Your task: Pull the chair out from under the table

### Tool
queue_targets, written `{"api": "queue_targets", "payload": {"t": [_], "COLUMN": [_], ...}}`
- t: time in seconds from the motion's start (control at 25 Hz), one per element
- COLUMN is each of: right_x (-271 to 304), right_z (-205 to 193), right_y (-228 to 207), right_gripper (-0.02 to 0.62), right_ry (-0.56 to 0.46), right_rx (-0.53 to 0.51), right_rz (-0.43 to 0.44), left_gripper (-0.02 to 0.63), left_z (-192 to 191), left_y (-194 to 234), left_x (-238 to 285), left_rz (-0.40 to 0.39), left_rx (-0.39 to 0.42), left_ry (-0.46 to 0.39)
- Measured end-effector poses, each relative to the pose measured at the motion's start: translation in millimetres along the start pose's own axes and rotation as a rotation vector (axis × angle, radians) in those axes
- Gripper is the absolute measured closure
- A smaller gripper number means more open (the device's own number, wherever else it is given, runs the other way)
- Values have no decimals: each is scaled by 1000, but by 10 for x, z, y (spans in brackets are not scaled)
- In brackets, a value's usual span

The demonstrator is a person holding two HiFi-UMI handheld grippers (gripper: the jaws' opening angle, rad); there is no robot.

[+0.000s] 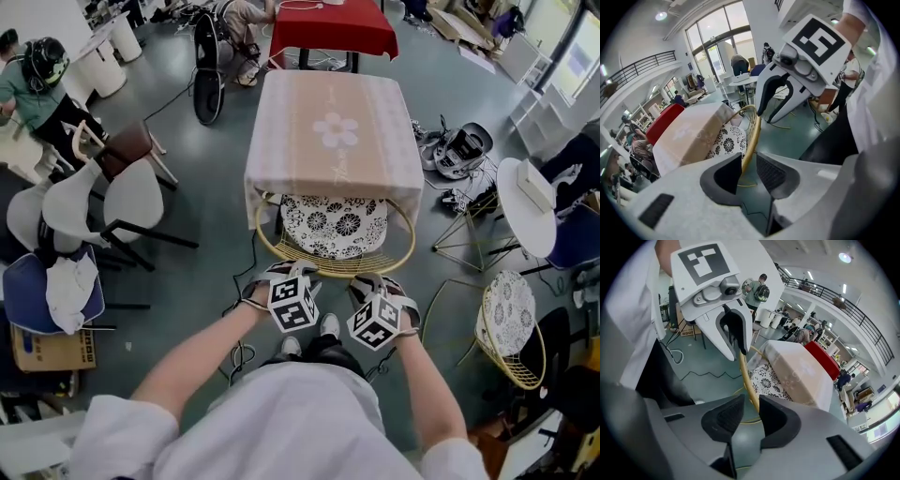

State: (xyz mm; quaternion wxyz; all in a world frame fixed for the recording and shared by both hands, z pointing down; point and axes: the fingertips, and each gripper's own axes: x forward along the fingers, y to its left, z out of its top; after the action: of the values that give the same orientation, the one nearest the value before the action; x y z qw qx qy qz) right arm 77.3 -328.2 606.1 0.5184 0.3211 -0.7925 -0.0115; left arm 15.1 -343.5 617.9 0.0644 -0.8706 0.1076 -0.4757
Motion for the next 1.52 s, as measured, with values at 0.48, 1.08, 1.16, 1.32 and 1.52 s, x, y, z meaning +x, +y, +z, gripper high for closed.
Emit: {"api": "queue_targets", "payload": {"t": [0.48,1.08,1.16,1.32,1.52], "right_x": [281,560,578,566,586], "right_z": [-158,-252,-261,-248,-267], "right_y": [-70,-3,5,28,28], "right_gripper": [486,528,545,549,555], "right_ry": [21,-8,-9,-10,23], "right_rx": [-195,-383,-402,-399,-393], "right_rz": [108,218,213,224,219], "left_gripper": [488,496,500,503,508], "left_z": [-185,-243,-244,-246,-248], "left_y": [34,62,69,63,53], "left_x": [327,553,554,553,552], "left_rz": [-42,-60,-52,-48,-29], "left_rx": [117,178,192,184,209], "left_ry": [161,271,277,280,293]}}
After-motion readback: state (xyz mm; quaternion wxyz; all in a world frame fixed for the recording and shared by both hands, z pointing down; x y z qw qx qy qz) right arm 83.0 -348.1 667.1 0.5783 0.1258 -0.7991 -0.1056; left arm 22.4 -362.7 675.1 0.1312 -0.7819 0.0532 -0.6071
